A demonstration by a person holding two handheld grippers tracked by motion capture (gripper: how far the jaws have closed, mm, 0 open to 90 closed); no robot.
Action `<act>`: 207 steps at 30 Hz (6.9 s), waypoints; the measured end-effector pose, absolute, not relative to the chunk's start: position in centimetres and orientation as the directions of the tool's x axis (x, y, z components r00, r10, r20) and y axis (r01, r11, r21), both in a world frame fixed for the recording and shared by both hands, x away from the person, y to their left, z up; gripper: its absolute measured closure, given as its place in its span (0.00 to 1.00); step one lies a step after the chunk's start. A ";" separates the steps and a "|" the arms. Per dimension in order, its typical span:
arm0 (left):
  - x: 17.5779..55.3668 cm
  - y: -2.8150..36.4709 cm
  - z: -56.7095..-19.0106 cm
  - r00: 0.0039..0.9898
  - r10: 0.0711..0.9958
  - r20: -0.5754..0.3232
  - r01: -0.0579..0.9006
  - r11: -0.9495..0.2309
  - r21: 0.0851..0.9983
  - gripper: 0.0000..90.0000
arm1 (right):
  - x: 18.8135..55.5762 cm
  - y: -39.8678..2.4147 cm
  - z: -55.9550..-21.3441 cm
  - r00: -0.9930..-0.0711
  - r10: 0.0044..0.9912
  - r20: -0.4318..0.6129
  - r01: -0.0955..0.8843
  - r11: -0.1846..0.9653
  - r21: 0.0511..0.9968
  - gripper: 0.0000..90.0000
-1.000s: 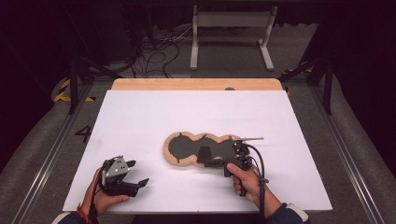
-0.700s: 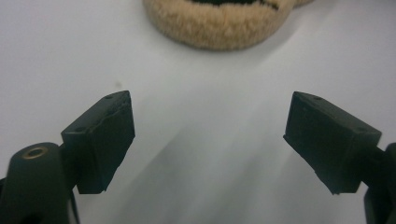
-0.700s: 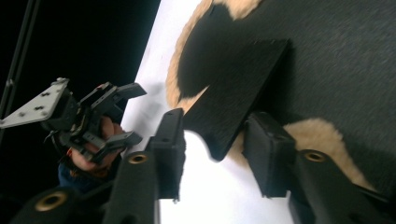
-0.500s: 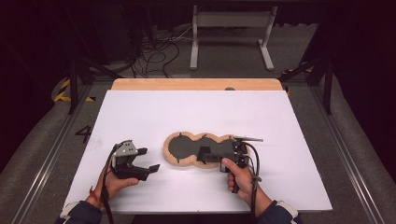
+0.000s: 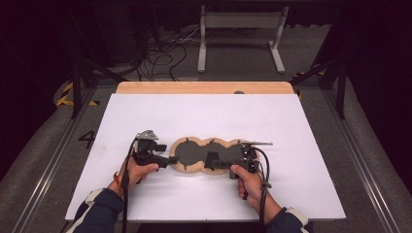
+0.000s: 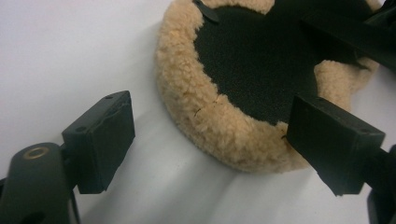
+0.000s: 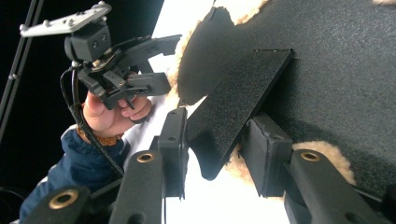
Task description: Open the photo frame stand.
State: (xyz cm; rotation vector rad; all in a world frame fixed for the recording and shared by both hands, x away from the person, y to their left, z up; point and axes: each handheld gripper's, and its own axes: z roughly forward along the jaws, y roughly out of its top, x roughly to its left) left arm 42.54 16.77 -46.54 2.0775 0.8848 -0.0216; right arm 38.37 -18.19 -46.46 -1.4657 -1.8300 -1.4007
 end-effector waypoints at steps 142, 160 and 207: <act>35.8 15.4 -44.1 0.892 0.446 0.069 0.225 -0.571 0.789 0.57 | 31.3 -19.1 -43.2 -0.765 0.643 0.049 0.426 0.446 0.787 0.62; 33.4 16.6 -43.6 0.899 0.431 0.078 0.187 -0.538 0.822 0.65 | 31.2 -23.0 -42.7 -0.677 0.735 0.040 0.454 0.374 0.809 0.89; 31.5 15.7 -43.7 0.922 0.384 0.047 0.184 -0.543 0.820 0.69 | 32.5 -12.8 -46.3 -0.585 0.810 0.019 0.533 0.368 0.762 0.35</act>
